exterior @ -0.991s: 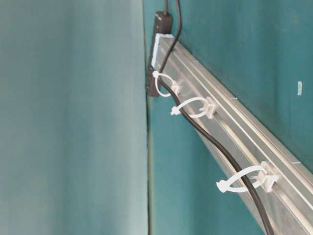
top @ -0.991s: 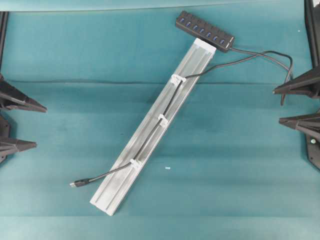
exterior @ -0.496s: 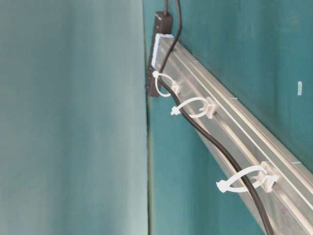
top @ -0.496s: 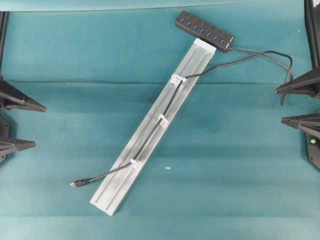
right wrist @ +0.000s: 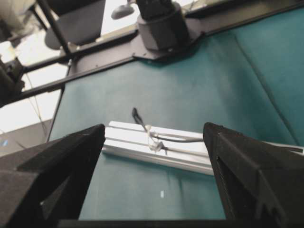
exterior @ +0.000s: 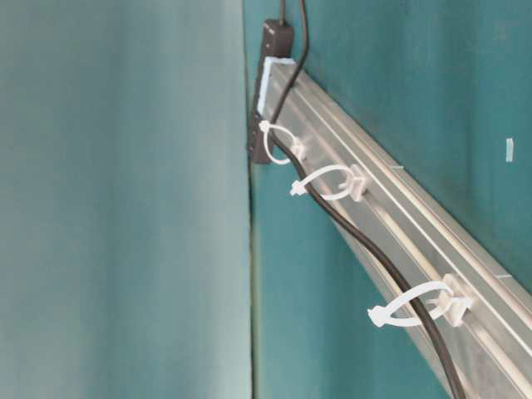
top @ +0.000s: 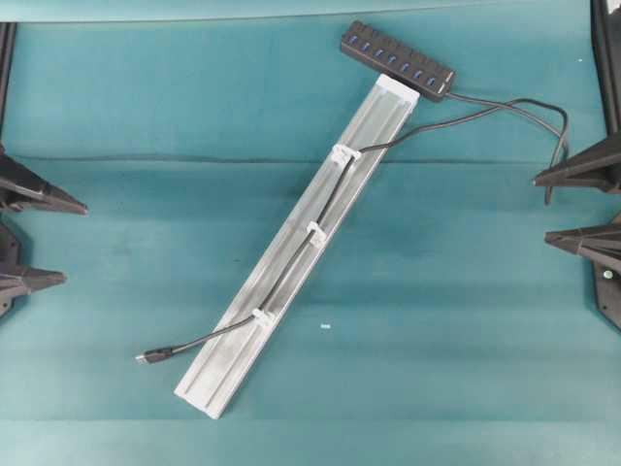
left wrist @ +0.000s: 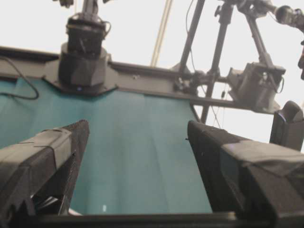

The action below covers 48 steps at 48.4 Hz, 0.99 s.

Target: Pass the USB cable through three rings with both arms.

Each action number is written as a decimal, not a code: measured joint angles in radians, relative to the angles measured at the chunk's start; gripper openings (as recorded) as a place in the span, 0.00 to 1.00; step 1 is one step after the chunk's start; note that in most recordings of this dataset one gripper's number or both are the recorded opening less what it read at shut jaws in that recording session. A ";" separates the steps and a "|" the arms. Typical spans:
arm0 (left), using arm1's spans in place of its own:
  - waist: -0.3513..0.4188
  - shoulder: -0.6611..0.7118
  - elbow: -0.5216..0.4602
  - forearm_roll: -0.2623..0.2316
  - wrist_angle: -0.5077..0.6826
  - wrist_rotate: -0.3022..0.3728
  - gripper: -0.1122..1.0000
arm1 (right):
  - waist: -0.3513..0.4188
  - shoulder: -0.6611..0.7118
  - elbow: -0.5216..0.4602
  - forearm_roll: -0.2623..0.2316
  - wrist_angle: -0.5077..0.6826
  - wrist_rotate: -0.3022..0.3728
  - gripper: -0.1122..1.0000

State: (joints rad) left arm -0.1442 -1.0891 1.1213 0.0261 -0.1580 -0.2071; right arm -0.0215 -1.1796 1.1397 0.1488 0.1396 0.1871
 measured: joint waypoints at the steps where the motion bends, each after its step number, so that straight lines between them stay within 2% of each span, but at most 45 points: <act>1: 0.000 0.002 0.002 0.000 -0.002 0.000 0.92 | 0.000 0.000 0.000 0.000 0.002 0.000 0.91; 21: 0.000 0.003 0.035 0.000 -0.032 0.015 0.92 | 0.002 0.000 0.000 0.000 0.000 0.002 0.91; 48: 0.000 -0.014 0.060 0.000 -0.018 0.037 0.92 | 0.003 -0.009 0.032 0.000 -0.094 0.002 0.91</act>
State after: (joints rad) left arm -0.1442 -1.1029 1.1812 0.0261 -0.1764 -0.1703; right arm -0.0184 -1.1888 1.1720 0.1488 0.0460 0.1887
